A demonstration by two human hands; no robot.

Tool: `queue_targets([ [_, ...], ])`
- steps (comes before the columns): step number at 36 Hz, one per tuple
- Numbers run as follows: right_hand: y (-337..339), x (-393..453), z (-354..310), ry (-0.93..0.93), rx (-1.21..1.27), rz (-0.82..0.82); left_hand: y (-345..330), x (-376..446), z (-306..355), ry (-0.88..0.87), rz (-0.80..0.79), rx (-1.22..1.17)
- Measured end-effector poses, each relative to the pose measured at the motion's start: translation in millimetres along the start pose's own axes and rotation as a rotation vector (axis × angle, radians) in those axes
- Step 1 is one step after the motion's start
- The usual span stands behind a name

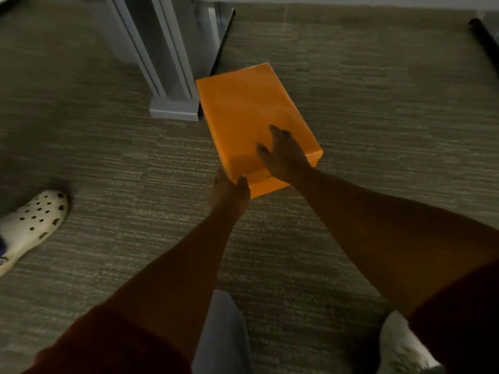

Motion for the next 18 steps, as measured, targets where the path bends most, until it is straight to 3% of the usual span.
queue_targets([
  [10,18.1,34.5,81.8,-0.347,-0.119,0.153,-23.5,43.8,-9.3,0.015,-0.012,-0.116],
  [18,2.7,44.6,101.2,-0.551,0.286,0.213,-40.8,58.2,-8.9,0.131,-0.066,-0.422],
])
Point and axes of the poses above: each hand's wrist, its own x-axis towards the middle knuckle, its own y-axis out of the back of the hand, z = x × y, the point moved 4 cm from there along x, towards the middle knuckle, and after that the axes turned 4 degrees about z, right-handed, at the moved point
